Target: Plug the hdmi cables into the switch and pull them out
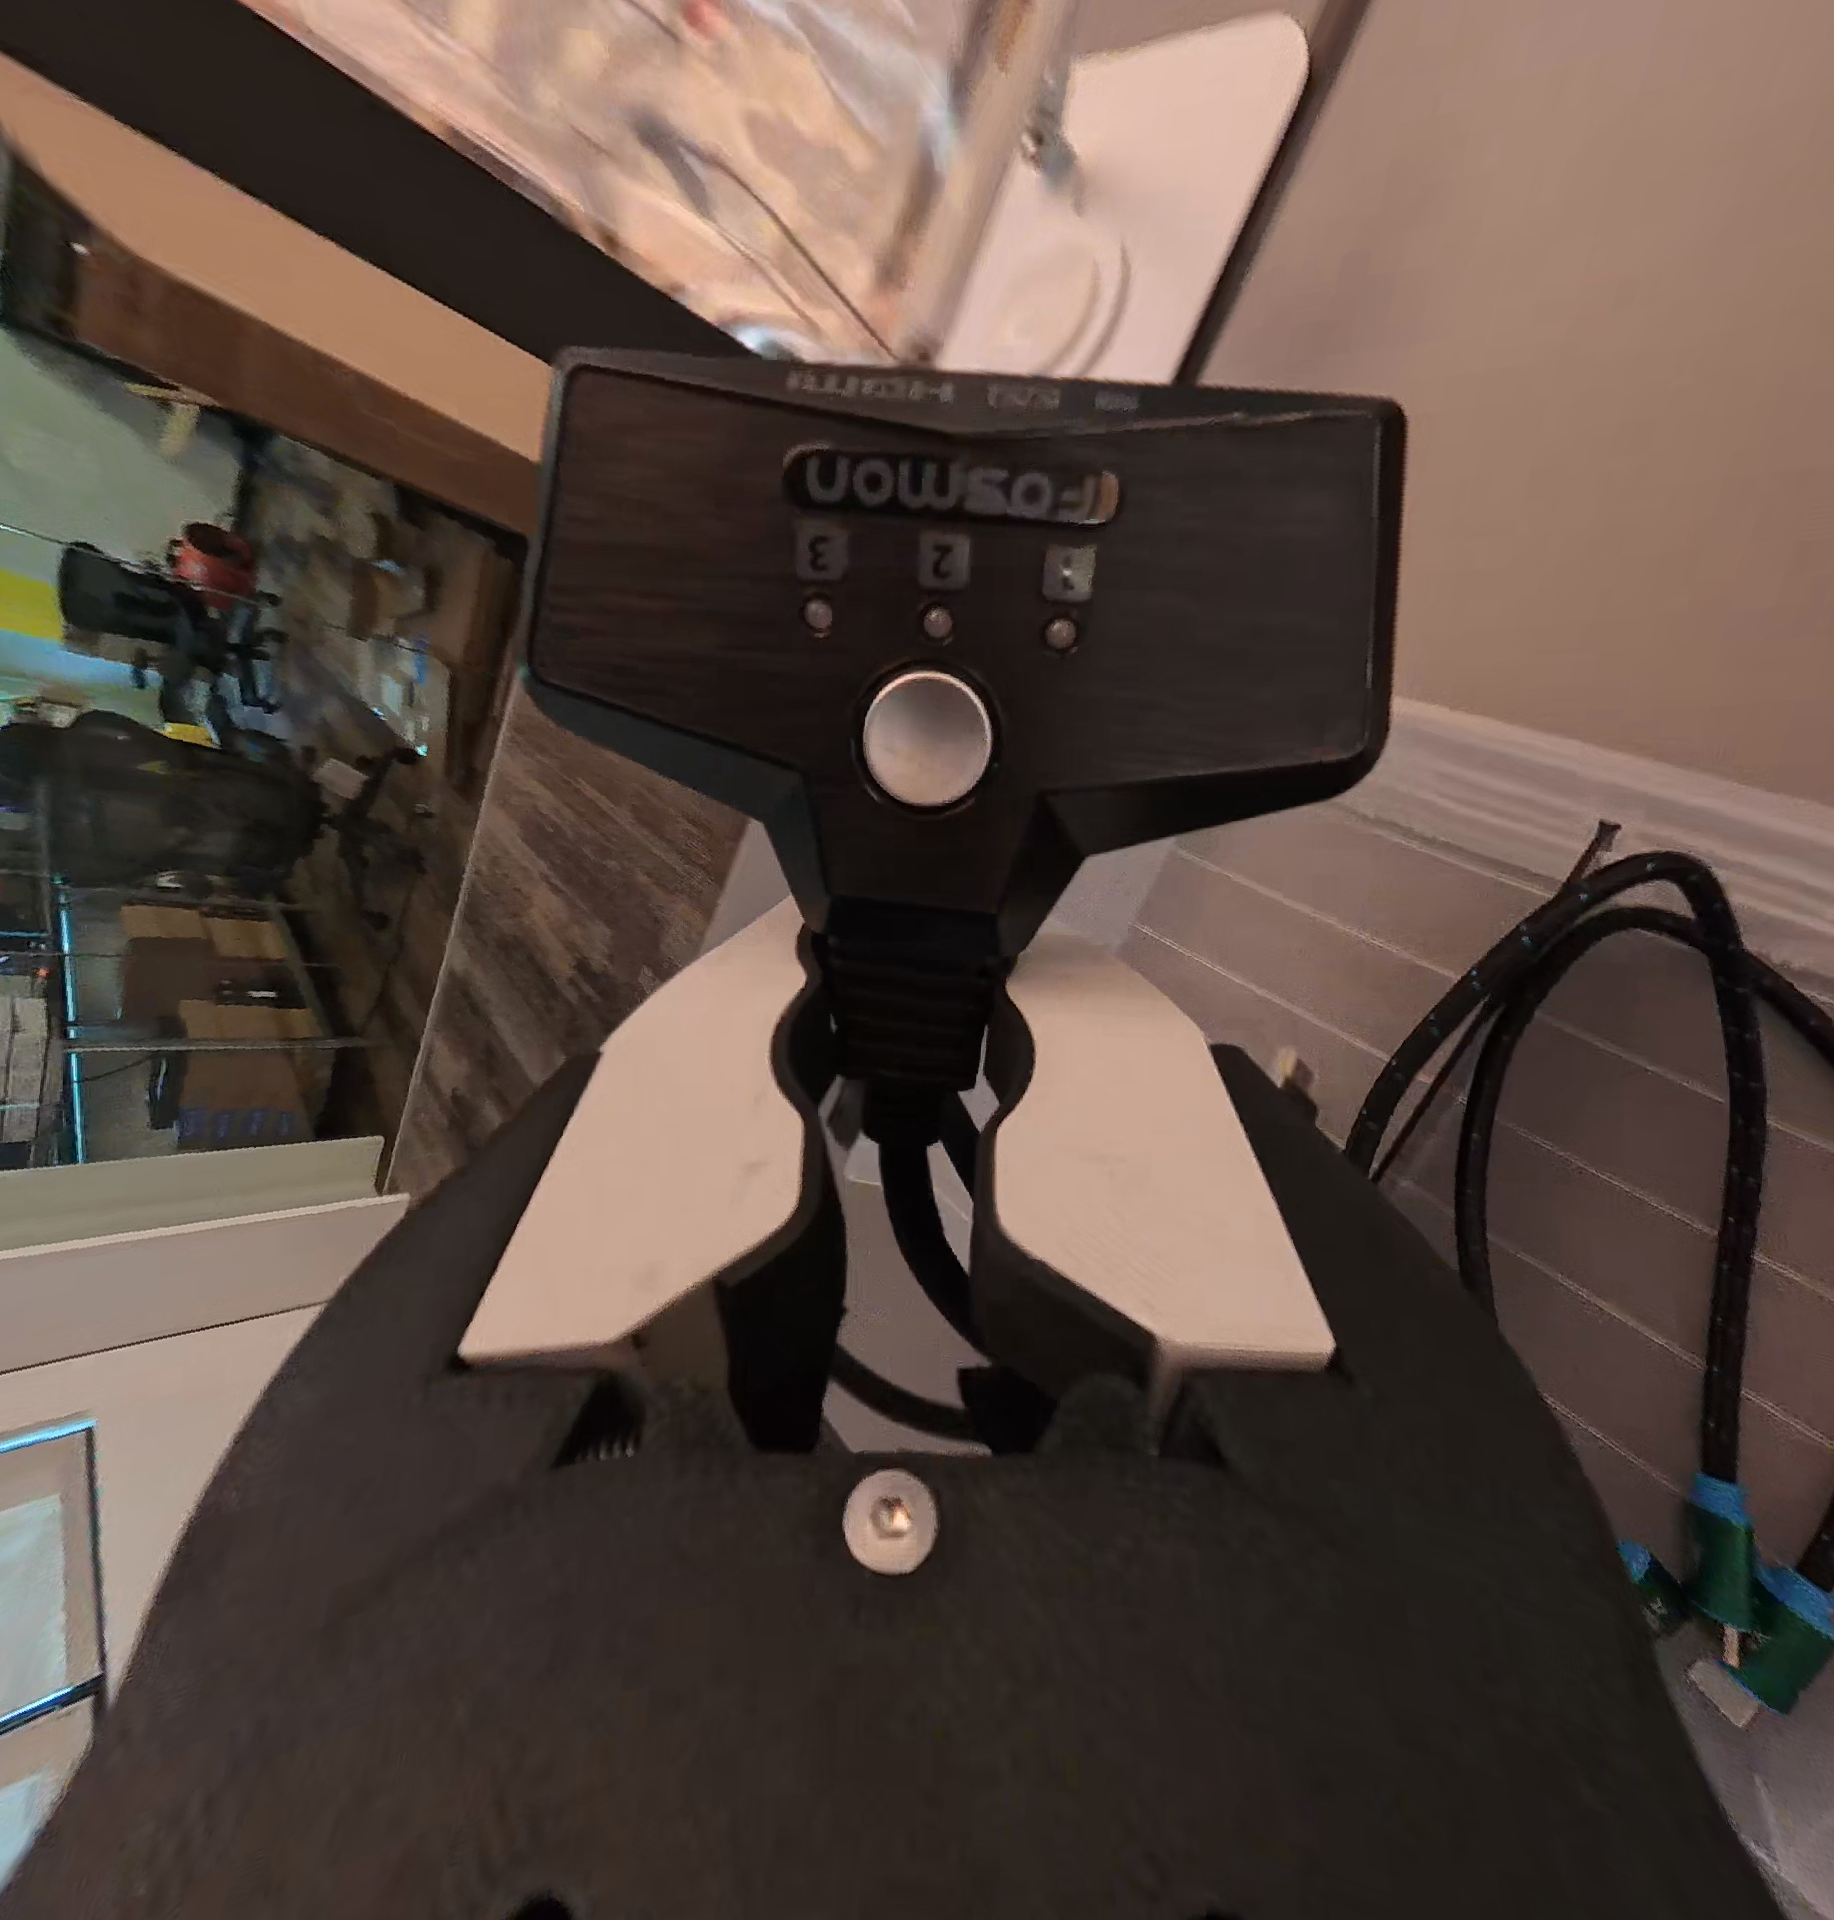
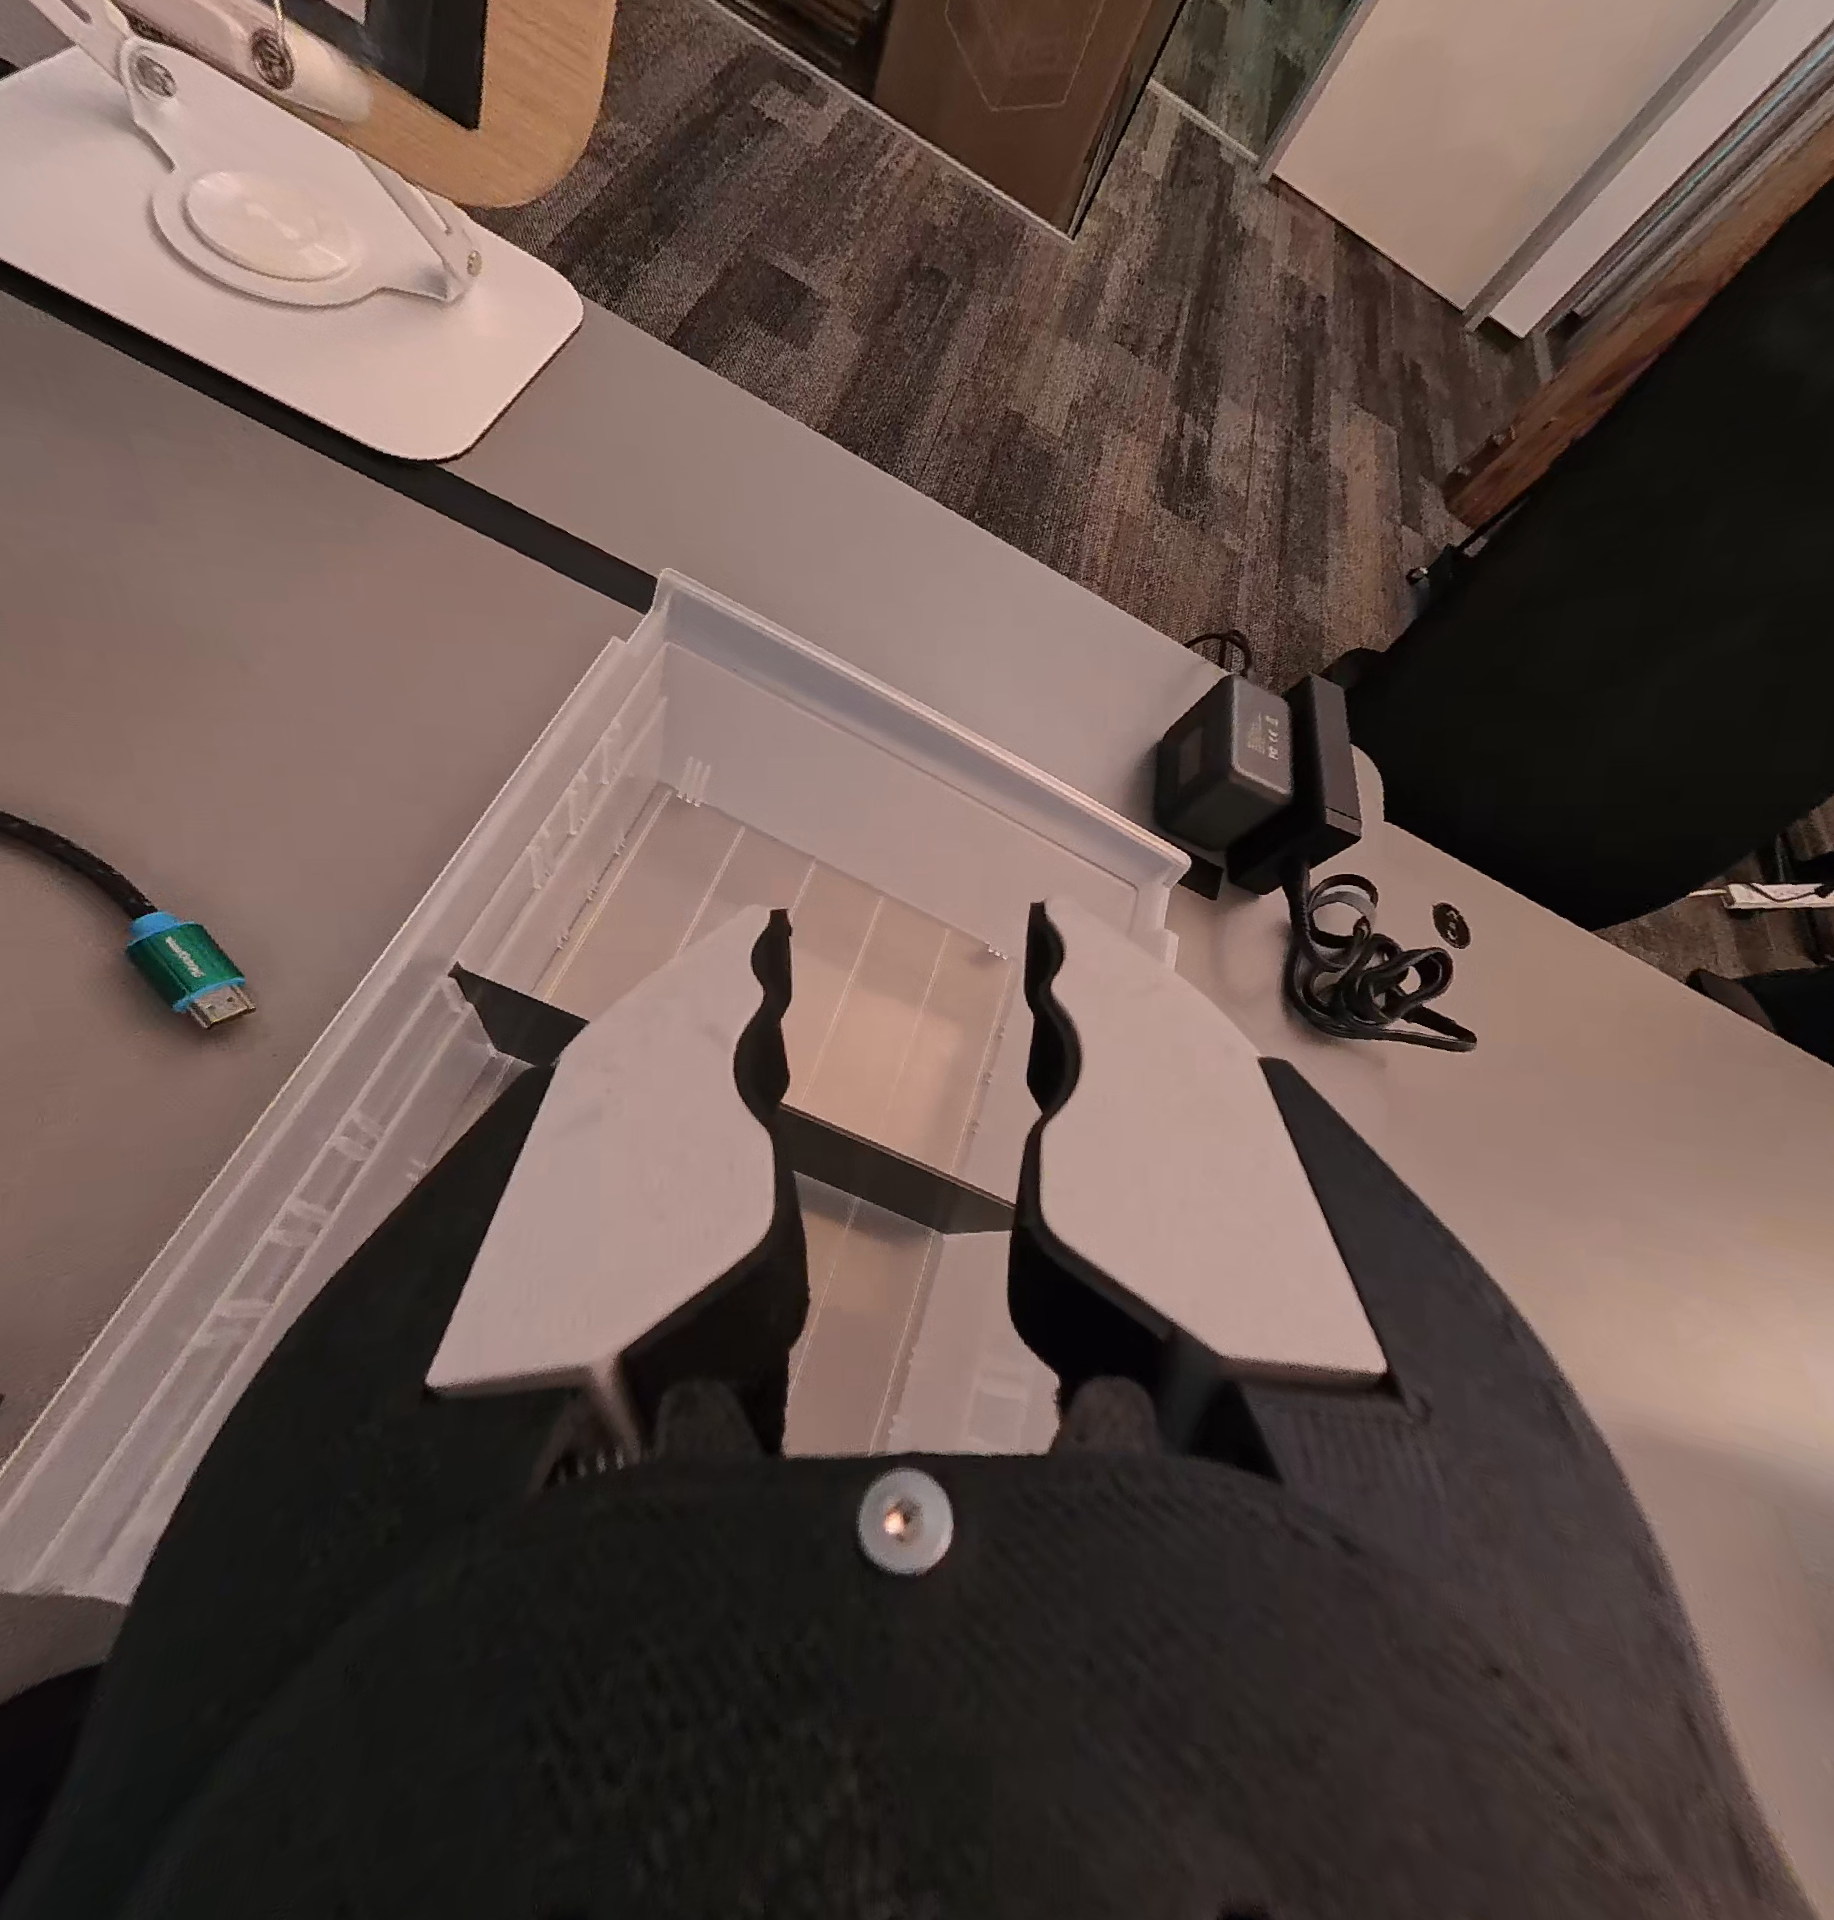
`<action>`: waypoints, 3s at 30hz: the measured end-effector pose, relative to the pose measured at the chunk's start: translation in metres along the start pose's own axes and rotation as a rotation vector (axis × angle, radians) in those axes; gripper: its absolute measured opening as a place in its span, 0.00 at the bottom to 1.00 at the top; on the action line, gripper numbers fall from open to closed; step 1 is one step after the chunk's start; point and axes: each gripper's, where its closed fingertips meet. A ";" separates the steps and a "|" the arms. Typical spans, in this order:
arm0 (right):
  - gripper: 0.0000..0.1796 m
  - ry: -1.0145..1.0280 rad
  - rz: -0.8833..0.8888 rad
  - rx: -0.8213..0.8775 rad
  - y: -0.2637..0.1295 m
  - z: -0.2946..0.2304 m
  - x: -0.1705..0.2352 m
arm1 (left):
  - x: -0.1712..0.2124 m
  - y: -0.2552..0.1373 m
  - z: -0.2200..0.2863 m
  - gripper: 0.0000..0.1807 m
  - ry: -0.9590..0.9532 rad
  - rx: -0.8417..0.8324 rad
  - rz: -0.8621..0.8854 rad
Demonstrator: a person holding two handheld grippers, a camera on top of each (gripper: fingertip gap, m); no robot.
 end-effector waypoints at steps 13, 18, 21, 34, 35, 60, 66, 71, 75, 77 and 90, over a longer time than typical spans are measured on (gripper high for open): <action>0.24 -0.011 -0.045 -0.010 0.009 -0.004 0.006 | -0.102 -0.197 -0.059 0.13 -0.142 -0.127 0.443; 0.24 -0.029 -0.049 -0.008 0.009 -0.008 0.003 | -0.158 -0.235 -0.005 0.13 -0.084 -0.024 0.618; 0.24 -0.043 -0.054 -0.009 0.010 -0.012 0.002 | -0.177 -0.232 0.033 0.13 -0.091 0.056 0.717; 0.24 -0.155 -0.043 0.020 0.012 -0.061 -0.034 | -0.189 -0.150 0.147 0.13 -0.105 0.381 0.766; 0.24 -0.161 -0.050 0.025 0.014 -0.066 -0.036 | -0.189 -0.144 0.151 0.13 -0.098 0.397 0.763; 0.24 -0.283 -0.059 -0.106 0.041 -0.145 -0.049 | -0.160 -0.127 0.149 0.13 -0.086 0.344 0.658; 0.24 -0.278 -0.054 -0.155 0.043 -0.149 -0.048 | -0.162 -0.119 0.155 0.13 -0.088 0.415 0.677; 0.24 -0.287 -0.061 -0.190 0.045 -0.154 -0.047 | -0.163 -0.111 0.158 0.13 -0.087 0.430 0.662; 0.24 -0.302 -0.078 -0.193 0.048 -0.155 -0.045 | -0.163 -0.104 0.160 0.13 -0.083 0.425 0.636; 0.24 -0.302 -0.082 -0.197 0.049 -0.156 -0.044 | -0.160 -0.097 0.160 0.13 -0.083 0.417 0.607; 0.24 -0.307 -0.087 -0.268 0.049 -0.178 -0.045 | -0.149 -0.047 0.174 0.13 -0.091 0.428 0.432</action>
Point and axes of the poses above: each gripper's, where its closed fingertips meet, y out along the fingers, x out of its underside, z = x × y across the jaws, and after that the axes turned 12 degrees about -z, right-handed
